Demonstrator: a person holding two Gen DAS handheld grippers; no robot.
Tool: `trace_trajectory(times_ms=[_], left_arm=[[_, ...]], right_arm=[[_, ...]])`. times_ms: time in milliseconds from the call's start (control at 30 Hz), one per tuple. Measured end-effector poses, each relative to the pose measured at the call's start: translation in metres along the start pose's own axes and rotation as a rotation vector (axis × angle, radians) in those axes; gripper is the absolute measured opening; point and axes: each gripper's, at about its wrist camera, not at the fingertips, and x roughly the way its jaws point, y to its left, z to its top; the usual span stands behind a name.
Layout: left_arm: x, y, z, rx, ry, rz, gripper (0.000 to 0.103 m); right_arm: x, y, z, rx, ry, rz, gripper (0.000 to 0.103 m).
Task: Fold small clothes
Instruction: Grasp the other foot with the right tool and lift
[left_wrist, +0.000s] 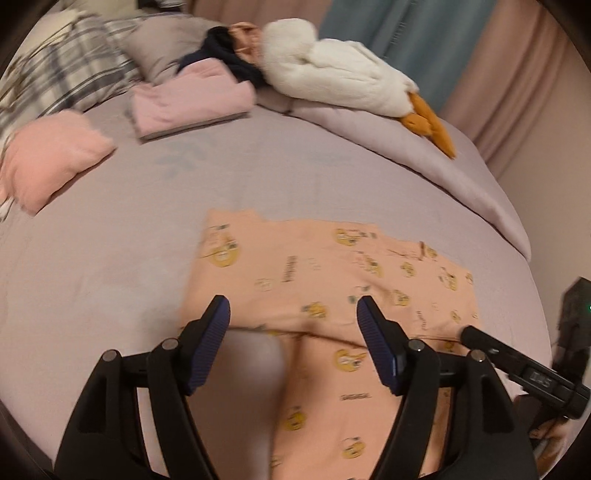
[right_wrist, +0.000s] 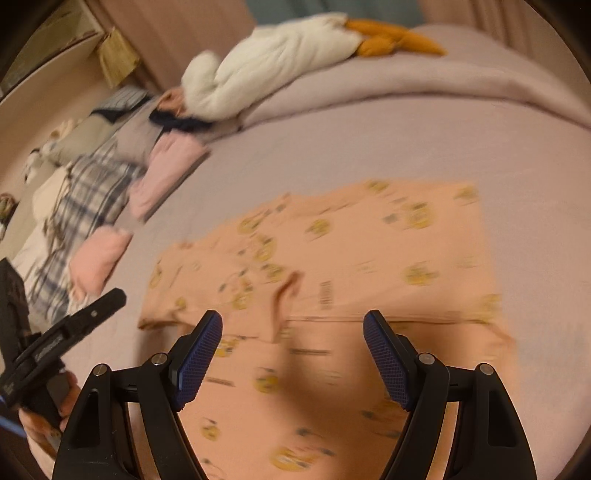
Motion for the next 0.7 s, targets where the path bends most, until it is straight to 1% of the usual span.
trace_trajectory(times_ms=[100, 200, 233, 267, 300, 367, 400, 433, 467, 500, 533, 600, 700], left_arm=[[-0.004, 0.016, -0.003, -0.022, -0.004, 0.040, 0.071], [-0.008, 0.028, -0.006, -0.040, -0.004, 0.061, 0.071], [-0.007, 0.030, -0.007, -0.047, -0.003, 0.065, 0.071], [-0.008, 0.033, -0.008, -0.052, -0.002, 0.069, 0.071], [-0.009, 0.035, -0.009, -0.056, -0.001, 0.073, 0.071], [-0.008, 0.039, -0.011, -0.063, 0.003, 0.078, 0.071], [-0.008, 0.040, -0.011, -0.064, 0.004, 0.081, 0.071], [-0.008, 0.041, -0.011, -0.064, 0.005, 0.083, 0.071], [-0.007, 0.042, -0.012, -0.064, 0.006, 0.086, 0.071], [-0.007, 0.043, -0.012, -0.064, 0.007, 0.088, 0.071], [-0.007, 0.043, -0.012, -0.065, 0.006, 0.088, 0.071], [-0.007, 0.043, -0.011, -0.067, 0.007, 0.085, 0.071], [-0.005, 0.044, -0.010, -0.070, 0.009, 0.082, 0.071]], right_arm=[[0.030, 0.014, 0.002, -0.010, 0.060, 0.022, 0.079], [0.057, 0.023, 0.005, -0.024, 0.110, -0.001, 0.079], [0.061, 0.024, 0.006, -0.028, 0.118, -0.007, 0.078], [0.066, 0.026, 0.006, -0.032, 0.130, -0.019, 0.077], [0.072, 0.028, 0.006, -0.040, 0.143, -0.038, 0.072], [0.078, 0.031, 0.005, -0.063, 0.142, -0.070, 0.068], [0.079, 0.032, 0.005, -0.072, 0.131, -0.085, 0.062], [0.079, 0.032, 0.007, -0.077, 0.126, -0.095, 0.047], [0.078, 0.031, 0.008, -0.087, 0.120, -0.115, 0.037], [0.077, 0.032, 0.009, -0.098, 0.112, -0.139, 0.023], [0.074, 0.032, 0.011, -0.102, 0.105, -0.127, 0.008], [0.065, 0.033, 0.013, -0.101, 0.101, -0.073, 0.007], [0.045, 0.040, 0.017, -0.159, 0.037, -0.079, 0.007]])
